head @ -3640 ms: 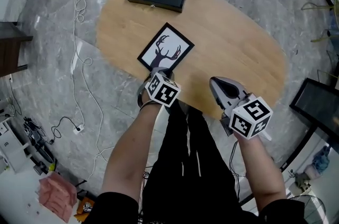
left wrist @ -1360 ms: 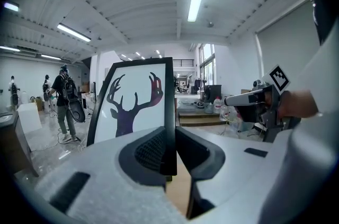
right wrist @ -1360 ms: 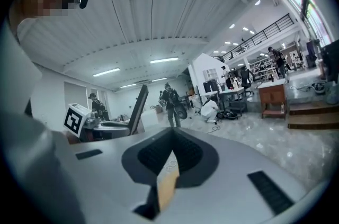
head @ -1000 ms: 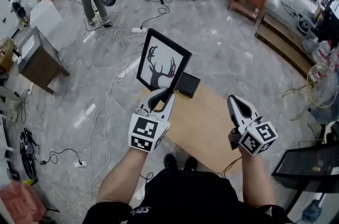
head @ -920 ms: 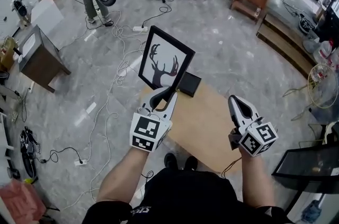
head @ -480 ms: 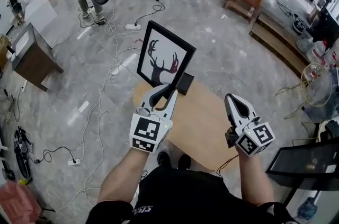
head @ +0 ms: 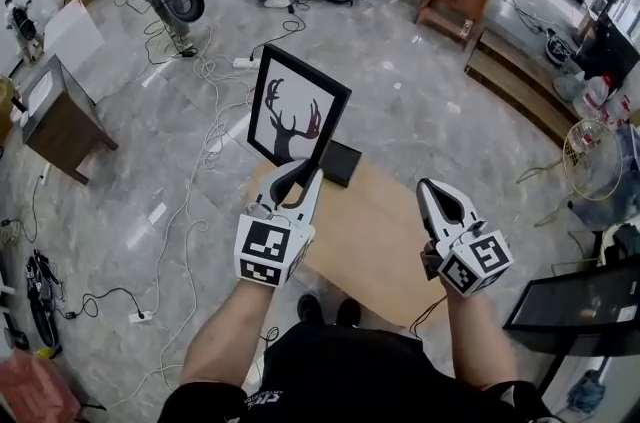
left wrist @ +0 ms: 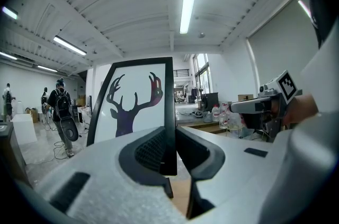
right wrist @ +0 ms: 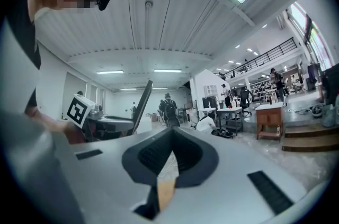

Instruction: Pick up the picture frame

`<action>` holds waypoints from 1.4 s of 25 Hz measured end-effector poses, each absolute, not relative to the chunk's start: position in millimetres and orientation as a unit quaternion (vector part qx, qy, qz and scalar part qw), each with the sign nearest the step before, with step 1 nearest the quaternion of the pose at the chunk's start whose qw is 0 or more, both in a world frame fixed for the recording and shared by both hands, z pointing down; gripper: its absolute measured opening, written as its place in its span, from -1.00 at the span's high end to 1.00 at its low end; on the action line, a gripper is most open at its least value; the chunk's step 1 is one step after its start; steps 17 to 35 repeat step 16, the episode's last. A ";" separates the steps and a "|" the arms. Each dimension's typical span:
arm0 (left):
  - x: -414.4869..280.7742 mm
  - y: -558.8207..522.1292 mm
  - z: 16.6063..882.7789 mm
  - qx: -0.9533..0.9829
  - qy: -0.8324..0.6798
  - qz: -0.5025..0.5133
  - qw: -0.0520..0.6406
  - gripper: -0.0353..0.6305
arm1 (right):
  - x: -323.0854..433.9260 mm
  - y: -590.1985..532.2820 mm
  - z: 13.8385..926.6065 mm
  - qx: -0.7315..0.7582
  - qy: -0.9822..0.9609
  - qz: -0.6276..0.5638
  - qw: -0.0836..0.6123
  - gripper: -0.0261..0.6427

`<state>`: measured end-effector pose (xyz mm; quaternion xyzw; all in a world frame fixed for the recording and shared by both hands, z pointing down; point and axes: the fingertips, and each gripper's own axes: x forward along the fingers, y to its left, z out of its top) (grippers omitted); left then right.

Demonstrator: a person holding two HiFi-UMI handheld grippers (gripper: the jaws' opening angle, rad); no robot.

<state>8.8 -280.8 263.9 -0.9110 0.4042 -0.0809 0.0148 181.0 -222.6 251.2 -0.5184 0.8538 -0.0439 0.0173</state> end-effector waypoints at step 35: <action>9.0 -261.0 253.9 -0.901 0.431 -0.055 0.008 0.69 | 209.2 -215.0 252.9 -0.531 0.847 -0.036 0.008 0.91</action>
